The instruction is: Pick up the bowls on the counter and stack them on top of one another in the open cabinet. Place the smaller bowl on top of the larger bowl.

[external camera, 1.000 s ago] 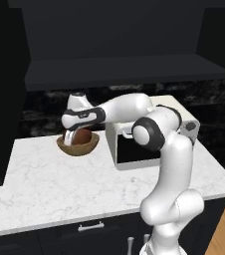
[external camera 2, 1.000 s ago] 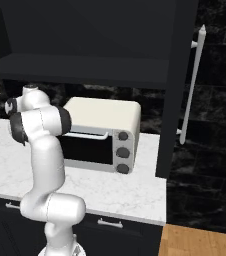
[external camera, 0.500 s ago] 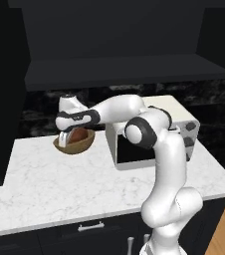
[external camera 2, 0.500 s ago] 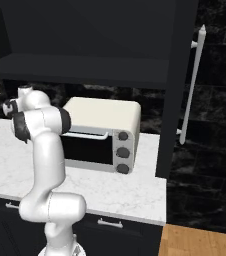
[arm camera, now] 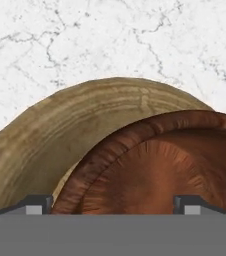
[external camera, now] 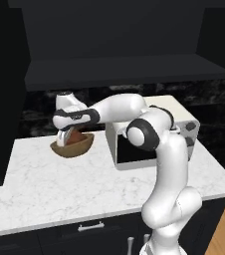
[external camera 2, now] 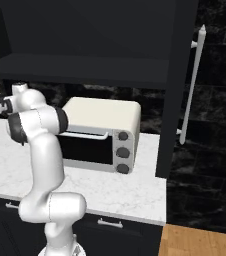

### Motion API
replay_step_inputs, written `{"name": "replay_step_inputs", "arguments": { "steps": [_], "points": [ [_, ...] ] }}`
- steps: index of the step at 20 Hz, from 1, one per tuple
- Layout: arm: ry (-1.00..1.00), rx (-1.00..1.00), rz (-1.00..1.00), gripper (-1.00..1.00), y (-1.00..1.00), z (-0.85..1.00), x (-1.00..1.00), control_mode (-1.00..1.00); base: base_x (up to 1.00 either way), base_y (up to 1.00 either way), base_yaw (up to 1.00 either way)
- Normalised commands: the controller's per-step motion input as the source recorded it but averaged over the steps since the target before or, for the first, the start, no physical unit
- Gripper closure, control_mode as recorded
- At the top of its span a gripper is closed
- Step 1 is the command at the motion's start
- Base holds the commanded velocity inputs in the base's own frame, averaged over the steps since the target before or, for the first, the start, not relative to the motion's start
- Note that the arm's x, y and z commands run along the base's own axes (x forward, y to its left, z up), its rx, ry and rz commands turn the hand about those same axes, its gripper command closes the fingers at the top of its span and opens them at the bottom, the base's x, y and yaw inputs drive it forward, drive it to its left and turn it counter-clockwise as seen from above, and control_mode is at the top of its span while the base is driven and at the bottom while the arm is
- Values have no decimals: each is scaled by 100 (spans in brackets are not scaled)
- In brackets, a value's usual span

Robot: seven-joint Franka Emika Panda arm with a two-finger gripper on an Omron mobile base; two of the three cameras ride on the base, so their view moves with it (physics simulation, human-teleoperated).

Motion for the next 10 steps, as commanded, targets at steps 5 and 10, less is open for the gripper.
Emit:
{"name": "replay_step_inputs", "arguments": {
  "steps": [5,10],
  "points": [
    [-16,0,0,-100,0,26,-68,-100,0,0,0],
    [-33,-8,0,-100,0,0,-58,-100,0,0,0]
  ]
}}
